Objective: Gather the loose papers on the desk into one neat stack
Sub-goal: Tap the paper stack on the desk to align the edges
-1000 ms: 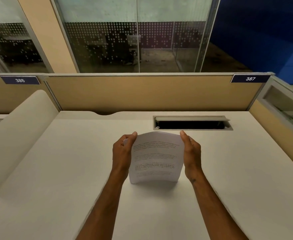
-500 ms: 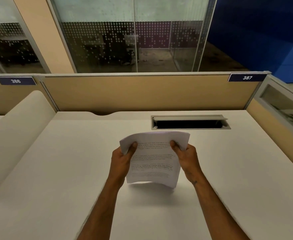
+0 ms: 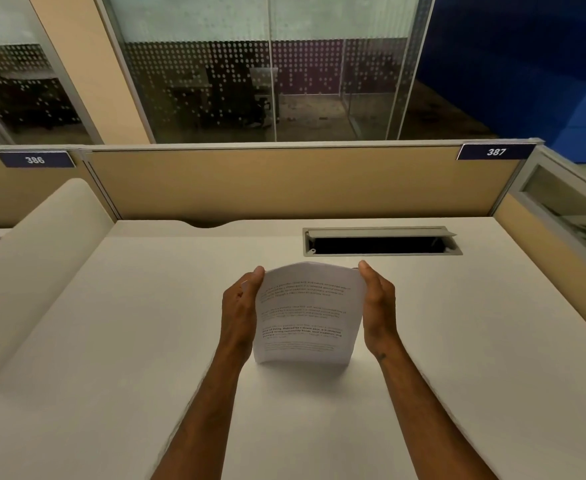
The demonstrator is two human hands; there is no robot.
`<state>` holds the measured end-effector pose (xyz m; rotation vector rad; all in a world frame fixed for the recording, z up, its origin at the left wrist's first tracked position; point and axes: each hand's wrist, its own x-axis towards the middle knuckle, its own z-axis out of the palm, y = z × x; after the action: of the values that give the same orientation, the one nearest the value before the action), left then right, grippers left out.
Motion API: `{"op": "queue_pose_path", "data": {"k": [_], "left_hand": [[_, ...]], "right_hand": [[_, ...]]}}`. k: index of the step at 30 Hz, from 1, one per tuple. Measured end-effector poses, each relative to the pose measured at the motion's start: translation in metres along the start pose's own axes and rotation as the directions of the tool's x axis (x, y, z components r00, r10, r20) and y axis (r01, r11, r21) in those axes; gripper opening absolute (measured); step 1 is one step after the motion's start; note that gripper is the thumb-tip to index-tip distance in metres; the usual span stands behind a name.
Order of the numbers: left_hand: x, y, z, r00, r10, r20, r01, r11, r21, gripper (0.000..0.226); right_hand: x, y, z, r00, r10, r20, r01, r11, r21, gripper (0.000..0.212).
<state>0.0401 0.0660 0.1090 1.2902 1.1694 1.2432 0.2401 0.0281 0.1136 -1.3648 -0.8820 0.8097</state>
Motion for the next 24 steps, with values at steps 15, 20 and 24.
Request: {"op": "queue_pose_path", "data": {"k": [15, 20, 24], "left_hand": [[-0.001, -0.003, -0.001, 0.999, -0.02, 0.045, 0.019, 0.999, 0.03, 0.018], [0.016, 0.012, -0.015, 0.986, -0.135, -0.094, 0.122, 0.983, -0.137, 0.013], [0.024, 0.021, -0.027, 0.955, -0.246, -0.168, 0.179, 0.924, -0.337, 0.013]], "right_hand": [[0.009, 0.01, -0.011, 0.993, -0.006, 0.121, 0.011, 0.999, -0.037, 0.064], [0.006, 0.036, -0.051, 0.941, 0.152, 0.301, -0.099, 0.978, -0.185, 0.034], [-0.003, 0.055, -0.077, 0.917, 0.246, 0.313, -0.259, 0.966, 0.0, 0.039]]}}
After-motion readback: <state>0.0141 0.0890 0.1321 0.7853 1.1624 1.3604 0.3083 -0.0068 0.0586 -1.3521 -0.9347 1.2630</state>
